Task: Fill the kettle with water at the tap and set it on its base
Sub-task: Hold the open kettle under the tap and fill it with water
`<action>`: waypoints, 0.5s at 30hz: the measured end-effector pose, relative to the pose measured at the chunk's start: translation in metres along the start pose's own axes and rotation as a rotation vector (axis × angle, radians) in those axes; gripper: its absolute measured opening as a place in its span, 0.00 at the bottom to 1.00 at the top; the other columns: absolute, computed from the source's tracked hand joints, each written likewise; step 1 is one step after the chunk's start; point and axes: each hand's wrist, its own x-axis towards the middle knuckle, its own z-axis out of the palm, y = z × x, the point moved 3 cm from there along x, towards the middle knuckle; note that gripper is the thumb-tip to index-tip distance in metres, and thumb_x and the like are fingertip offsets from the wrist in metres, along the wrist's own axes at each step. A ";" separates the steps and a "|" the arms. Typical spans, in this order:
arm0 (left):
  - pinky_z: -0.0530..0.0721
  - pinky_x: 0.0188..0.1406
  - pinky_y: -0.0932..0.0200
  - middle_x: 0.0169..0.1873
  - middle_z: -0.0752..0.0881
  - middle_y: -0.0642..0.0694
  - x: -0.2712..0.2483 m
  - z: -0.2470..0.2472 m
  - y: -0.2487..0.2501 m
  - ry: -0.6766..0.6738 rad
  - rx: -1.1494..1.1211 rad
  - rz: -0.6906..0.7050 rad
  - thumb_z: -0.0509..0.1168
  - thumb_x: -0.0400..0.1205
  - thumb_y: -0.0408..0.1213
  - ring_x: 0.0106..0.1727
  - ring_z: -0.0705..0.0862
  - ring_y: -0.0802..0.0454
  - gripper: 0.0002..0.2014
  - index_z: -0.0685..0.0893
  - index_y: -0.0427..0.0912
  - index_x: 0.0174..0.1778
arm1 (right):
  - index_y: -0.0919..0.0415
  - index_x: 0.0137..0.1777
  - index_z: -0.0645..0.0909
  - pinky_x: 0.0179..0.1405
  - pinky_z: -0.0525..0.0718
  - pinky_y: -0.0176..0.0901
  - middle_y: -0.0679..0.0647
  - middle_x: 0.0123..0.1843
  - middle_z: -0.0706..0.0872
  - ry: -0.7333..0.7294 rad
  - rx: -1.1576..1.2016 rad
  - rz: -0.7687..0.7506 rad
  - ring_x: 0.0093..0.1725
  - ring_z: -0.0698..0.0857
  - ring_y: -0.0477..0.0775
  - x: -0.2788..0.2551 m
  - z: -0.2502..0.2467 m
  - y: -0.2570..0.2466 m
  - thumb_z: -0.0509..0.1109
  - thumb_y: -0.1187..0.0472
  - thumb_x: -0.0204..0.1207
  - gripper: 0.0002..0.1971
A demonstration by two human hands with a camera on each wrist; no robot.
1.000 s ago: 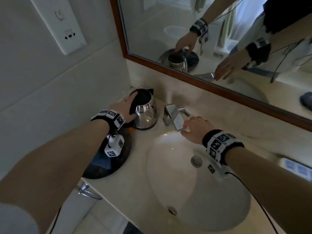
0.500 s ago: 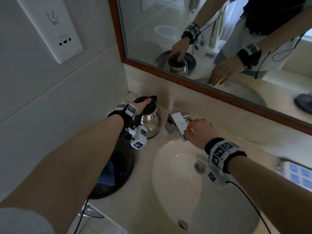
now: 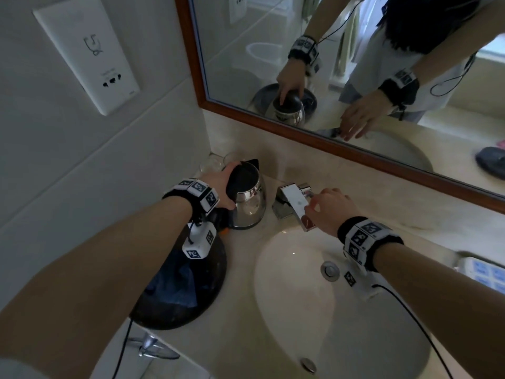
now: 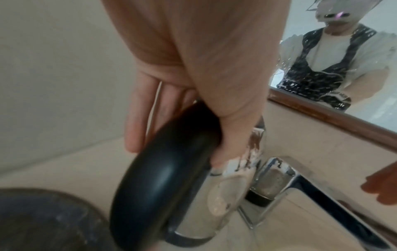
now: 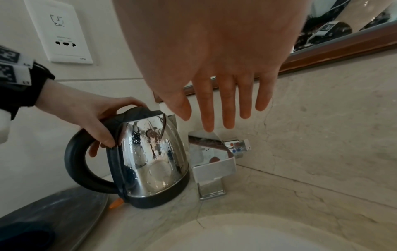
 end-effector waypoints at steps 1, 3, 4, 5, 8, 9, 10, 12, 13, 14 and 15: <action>0.90 0.49 0.41 0.54 0.86 0.36 -0.001 -0.001 0.002 0.013 -0.003 -0.012 0.80 0.63 0.43 0.49 0.88 0.36 0.56 0.49 0.59 0.79 | 0.52 0.58 0.86 0.66 0.74 0.54 0.54 0.61 0.83 -0.002 0.002 0.000 0.66 0.76 0.58 0.000 0.001 -0.001 0.57 0.46 0.80 0.19; 0.90 0.48 0.40 0.56 0.84 0.35 -0.005 0.001 0.005 0.068 -0.045 -0.013 0.80 0.64 0.38 0.49 0.87 0.35 0.55 0.50 0.53 0.80 | 0.52 0.58 0.86 0.66 0.74 0.54 0.54 0.61 0.83 -0.005 0.007 -0.002 0.66 0.77 0.57 0.000 0.005 0.000 0.58 0.46 0.80 0.18; 0.89 0.48 0.39 0.58 0.83 0.35 -0.006 0.002 0.006 0.101 -0.072 -0.007 0.80 0.64 0.37 0.50 0.87 0.35 0.55 0.51 0.52 0.80 | 0.52 0.57 0.86 0.66 0.74 0.54 0.54 0.61 0.83 -0.006 0.011 -0.001 0.65 0.77 0.58 -0.001 0.006 0.001 0.58 0.46 0.80 0.18; 0.89 0.48 0.39 0.59 0.83 0.35 -0.008 0.003 0.006 0.137 -0.100 -0.008 0.80 0.64 0.37 0.50 0.87 0.35 0.54 0.51 0.53 0.79 | 0.52 0.56 0.86 0.66 0.74 0.54 0.54 0.61 0.83 -0.010 0.018 0.003 0.65 0.77 0.58 -0.001 0.008 0.003 0.58 0.46 0.80 0.18; 0.88 0.50 0.38 0.58 0.84 0.36 -0.019 0.010 0.002 0.276 -0.202 -0.046 0.78 0.66 0.36 0.50 0.87 0.35 0.53 0.50 0.57 0.80 | 0.49 0.53 0.88 0.65 0.75 0.54 0.54 0.60 0.83 -0.020 0.038 0.025 0.64 0.77 0.58 -0.003 0.011 0.011 0.58 0.46 0.80 0.17; 0.88 0.50 0.38 0.57 0.84 0.36 -0.023 0.013 0.001 0.316 -0.251 -0.044 0.77 0.66 0.35 0.50 0.87 0.34 0.52 0.50 0.59 0.79 | 0.49 0.52 0.88 0.64 0.75 0.54 0.54 0.60 0.83 -0.021 0.045 0.033 0.64 0.77 0.58 -0.005 0.012 0.014 0.58 0.46 0.79 0.17; 0.88 0.49 0.39 0.55 0.85 0.36 -0.028 0.016 0.002 0.344 -0.290 -0.035 0.76 0.66 0.33 0.49 0.87 0.34 0.53 0.50 0.60 0.79 | 0.49 0.53 0.88 0.64 0.75 0.53 0.54 0.59 0.83 -0.020 0.051 0.040 0.63 0.77 0.58 -0.006 0.012 0.016 0.58 0.46 0.79 0.17; 0.88 0.45 0.42 0.52 0.85 0.35 -0.033 0.023 0.001 0.368 -0.329 -0.020 0.74 0.65 0.32 0.46 0.87 0.33 0.53 0.48 0.64 0.77 | 0.49 0.55 0.88 0.64 0.76 0.53 0.55 0.60 0.83 -0.024 0.064 0.056 0.63 0.78 0.58 -0.008 0.014 0.020 0.58 0.47 0.79 0.17; 0.88 0.45 0.42 0.51 0.85 0.35 -0.033 0.026 0.001 0.377 -0.339 -0.027 0.74 0.65 0.32 0.45 0.87 0.34 0.53 0.47 0.66 0.76 | 0.50 0.56 0.87 0.63 0.76 0.53 0.55 0.60 0.84 -0.027 0.072 0.063 0.63 0.78 0.59 -0.010 0.014 0.021 0.58 0.48 0.79 0.17; 0.88 0.45 0.42 0.50 0.85 0.36 -0.035 0.028 0.001 0.386 -0.358 -0.038 0.74 0.65 0.32 0.44 0.87 0.34 0.53 0.48 0.67 0.76 | 0.50 0.57 0.87 0.63 0.77 0.52 0.56 0.60 0.84 -0.028 0.079 0.068 0.64 0.78 0.59 -0.011 0.015 0.023 0.58 0.48 0.79 0.17; 0.89 0.45 0.42 0.48 0.85 0.37 -0.036 0.030 0.001 0.395 -0.388 -0.042 0.73 0.64 0.33 0.43 0.87 0.34 0.52 0.48 0.68 0.75 | 0.51 0.57 0.86 0.63 0.77 0.53 0.56 0.60 0.84 -0.030 0.088 0.074 0.64 0.78 0.59 -0.012 0.016 0.024 0.58 0.48 0.79 0.17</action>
